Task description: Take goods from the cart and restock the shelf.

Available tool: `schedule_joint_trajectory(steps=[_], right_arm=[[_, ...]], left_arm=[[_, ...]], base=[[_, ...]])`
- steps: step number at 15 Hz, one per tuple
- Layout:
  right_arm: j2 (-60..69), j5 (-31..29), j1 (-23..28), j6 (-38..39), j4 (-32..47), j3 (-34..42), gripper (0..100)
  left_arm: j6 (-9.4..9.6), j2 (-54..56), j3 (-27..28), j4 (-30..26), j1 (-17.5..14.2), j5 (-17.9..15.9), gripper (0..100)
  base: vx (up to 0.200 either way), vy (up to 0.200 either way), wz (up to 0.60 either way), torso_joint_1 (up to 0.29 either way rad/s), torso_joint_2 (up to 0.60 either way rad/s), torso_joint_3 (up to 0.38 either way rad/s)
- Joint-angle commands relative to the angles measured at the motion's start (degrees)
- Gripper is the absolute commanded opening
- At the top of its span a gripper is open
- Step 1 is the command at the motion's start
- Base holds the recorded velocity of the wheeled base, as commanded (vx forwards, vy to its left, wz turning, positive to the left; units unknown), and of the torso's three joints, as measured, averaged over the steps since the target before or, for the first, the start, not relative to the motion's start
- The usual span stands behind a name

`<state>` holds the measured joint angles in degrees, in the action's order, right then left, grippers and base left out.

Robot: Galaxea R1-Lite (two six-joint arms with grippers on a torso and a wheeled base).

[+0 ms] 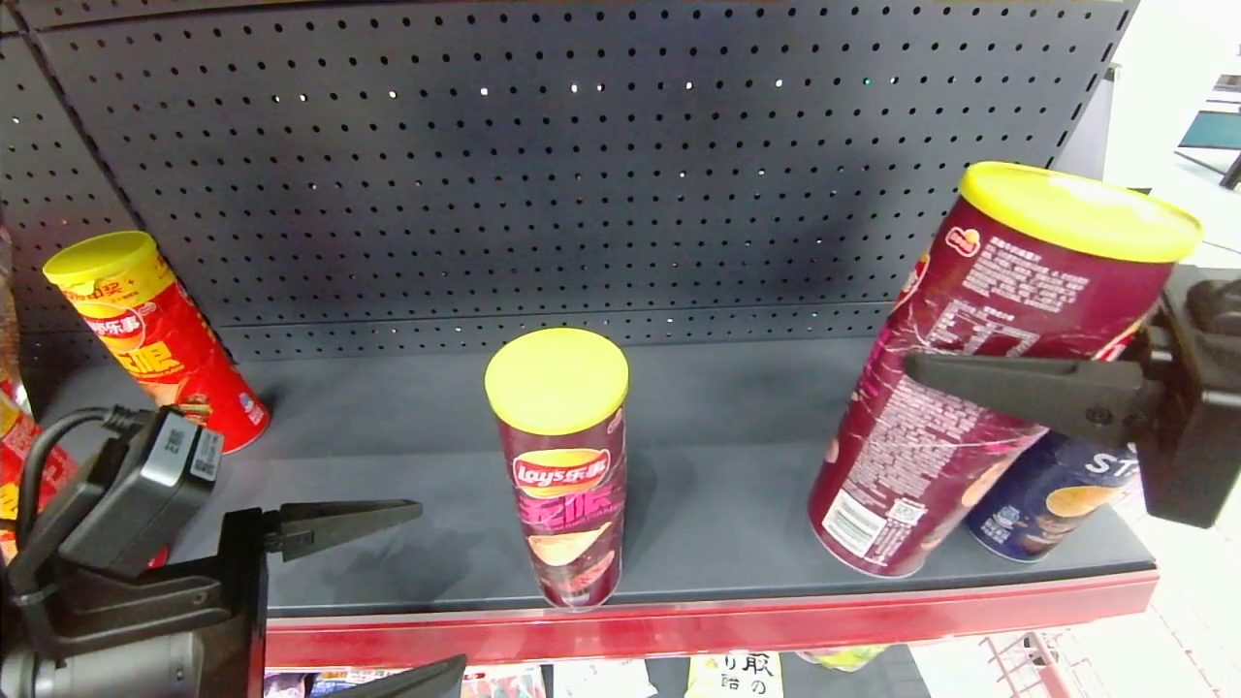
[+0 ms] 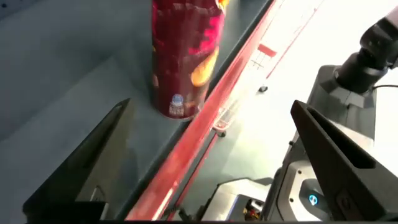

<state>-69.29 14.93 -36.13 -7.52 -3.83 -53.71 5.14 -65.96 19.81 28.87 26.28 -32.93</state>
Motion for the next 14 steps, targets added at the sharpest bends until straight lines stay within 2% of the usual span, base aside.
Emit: schedule_joint_trajectory(steps=[1, 3, 6, 14], right_arm=[[-5.3, 0.0, -1.1, -1.0, 0.0, -3.4, 0], [-8.8, -0.1, -1.9, -2.1, -2.7, -5.0, 0], [-14.3, -2.1, -3.2, -2.4, -8.9, -6.2, 0], [-25.0, -2.8, -3.9, -3.2, -9.0, -16.0, 0]], left_arm=[[-0.57, 2.8, -0.8, 0.0, 0.0, 0.4, 100], [-1.37, 3.5, -0.8, 0.0, 0.0, 1.7, 100], [-1.45, 4.3, -1.2, 0.0, 0.0, 2.4, 100], [-1.37, 4.3, -0.8, 0.0, 0.0, 3.3, 100]], base=[[0.000, 0.000, 0.00, 0.000, 0.00, 0.000], [0.000, 0.000, 0.00, 0.000, 0.00, 0.000], [0.000, 0.000, 0.00, 0.000, 0.00, 0.000], [0.000, 0.000, 0.00, 0.000, 0.00, 0.000]])
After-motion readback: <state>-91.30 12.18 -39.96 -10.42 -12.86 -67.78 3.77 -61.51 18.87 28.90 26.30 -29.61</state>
